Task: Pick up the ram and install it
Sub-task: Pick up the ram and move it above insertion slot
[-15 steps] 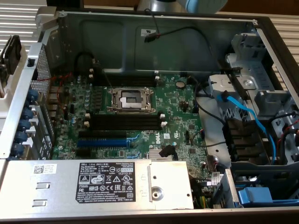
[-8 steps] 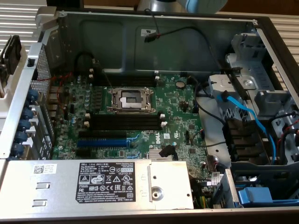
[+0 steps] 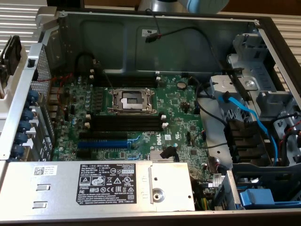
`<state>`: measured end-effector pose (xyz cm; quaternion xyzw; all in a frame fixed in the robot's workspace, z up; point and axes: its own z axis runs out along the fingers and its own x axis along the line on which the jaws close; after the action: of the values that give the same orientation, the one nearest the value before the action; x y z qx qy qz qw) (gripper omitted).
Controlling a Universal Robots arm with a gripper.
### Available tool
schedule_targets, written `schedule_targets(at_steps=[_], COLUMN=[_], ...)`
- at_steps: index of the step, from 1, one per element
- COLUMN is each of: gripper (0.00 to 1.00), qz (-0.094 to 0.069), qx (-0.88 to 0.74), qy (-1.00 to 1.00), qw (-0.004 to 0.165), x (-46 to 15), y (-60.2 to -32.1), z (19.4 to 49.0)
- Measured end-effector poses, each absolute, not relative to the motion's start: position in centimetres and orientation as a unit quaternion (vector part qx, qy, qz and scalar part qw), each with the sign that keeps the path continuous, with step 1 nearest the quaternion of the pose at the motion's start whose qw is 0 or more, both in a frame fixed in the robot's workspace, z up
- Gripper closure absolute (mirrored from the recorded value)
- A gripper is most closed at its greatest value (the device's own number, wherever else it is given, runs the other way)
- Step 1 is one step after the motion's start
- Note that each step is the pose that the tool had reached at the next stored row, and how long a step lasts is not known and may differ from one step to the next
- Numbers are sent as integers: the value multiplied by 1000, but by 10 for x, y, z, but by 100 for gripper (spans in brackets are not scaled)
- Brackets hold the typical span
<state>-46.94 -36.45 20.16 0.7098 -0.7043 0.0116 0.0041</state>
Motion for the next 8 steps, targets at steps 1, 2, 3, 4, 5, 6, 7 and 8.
schedule_targets(at_steps=[1,2,3,4,5,6,7,8], gripper=[76,76,76,78,78,78,85,85], qz=[12,12,12,12,12,12,12,12], qx=[710,710,710,710,710,710,710,710], qy=[-704,-704,-704,-704,-704,-704,-704,-704], qw=[4,4,4,4,4,4,4,4], x=[-469,-469,-469,-469,-469,-469,-469,-469], y=[-365,-365,-365,-365,-364,-365,-365,-364], z=[202,202,202,202,202,202,202,202])
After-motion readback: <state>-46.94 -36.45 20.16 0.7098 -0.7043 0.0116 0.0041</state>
